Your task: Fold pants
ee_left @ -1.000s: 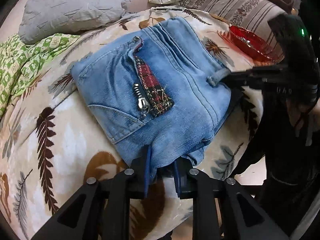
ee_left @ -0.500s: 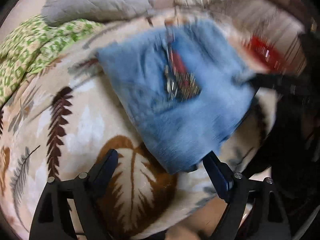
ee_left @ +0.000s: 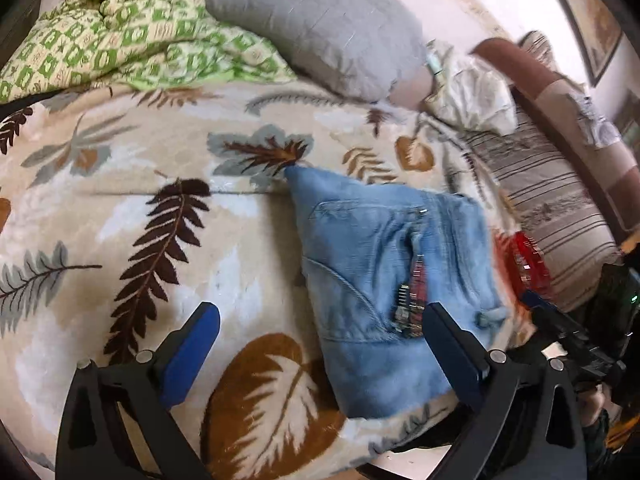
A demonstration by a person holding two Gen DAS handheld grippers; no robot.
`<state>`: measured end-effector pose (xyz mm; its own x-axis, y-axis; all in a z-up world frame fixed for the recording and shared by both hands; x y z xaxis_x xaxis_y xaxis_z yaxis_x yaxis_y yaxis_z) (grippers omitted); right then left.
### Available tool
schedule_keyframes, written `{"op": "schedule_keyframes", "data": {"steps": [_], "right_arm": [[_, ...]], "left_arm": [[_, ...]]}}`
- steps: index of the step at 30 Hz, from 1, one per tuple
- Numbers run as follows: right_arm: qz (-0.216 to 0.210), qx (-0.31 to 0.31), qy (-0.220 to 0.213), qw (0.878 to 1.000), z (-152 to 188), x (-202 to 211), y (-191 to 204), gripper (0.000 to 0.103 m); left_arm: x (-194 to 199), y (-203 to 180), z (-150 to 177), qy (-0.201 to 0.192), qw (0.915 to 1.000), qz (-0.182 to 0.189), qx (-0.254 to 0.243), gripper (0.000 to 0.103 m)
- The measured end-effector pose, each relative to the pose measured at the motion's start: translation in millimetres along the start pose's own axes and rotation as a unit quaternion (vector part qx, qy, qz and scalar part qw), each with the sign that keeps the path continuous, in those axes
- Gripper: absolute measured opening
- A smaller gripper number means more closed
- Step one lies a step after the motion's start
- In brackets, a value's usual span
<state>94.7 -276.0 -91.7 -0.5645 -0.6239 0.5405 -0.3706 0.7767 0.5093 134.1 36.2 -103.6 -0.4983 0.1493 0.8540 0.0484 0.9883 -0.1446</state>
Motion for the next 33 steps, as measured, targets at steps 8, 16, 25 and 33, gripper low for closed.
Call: {"op": "schedule_keyframes", "data": {"steps": [8, 16, 25, 33], "right_arm": [[-0.004, -0.061, 0.029, 0.998, -1.8, -26.7, -21.8, 0.103], [-0.023, -0.115, 0.080, 0.990, 16.0, -71.5, -44.9, 0.103], [-0.067, -0.103, 0.084, 0.989, 8.3, -77.2, -31.0, 0.094], [-0.082, -0.112, 0.102, 0.985, 17.9, -94.9, -43.0, 0.094]], "left_arm": [[-40.3, -19.0, 3.2, 0.032, 0.9992, -0.004, -0.023, 0.103], [-67.9, -35.3, 13.5, 0.032, 0.9989, 0.021, -0.028, 0.103], [-67.4, -42.0, 5.3, 0.082, 0.9946, 0.064, 0.005, 0.103], [-75.4, -64.0, 12.3, 0.049, 0.9970, 0.052, -0.029, 0.103]]}}
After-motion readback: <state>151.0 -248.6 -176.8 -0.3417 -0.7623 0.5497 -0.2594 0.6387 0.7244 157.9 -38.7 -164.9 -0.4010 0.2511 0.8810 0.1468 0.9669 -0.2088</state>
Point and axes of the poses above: each gripper's, at about its wrist camera, not at the fingertips, and x roughly against the way its jaws point, y to its left, z to its underside, the point moved 4 cm from there along -x, roughly the way its jaws point, and after that the axes turned 15 degrees about -z, right-handed, at the moved point
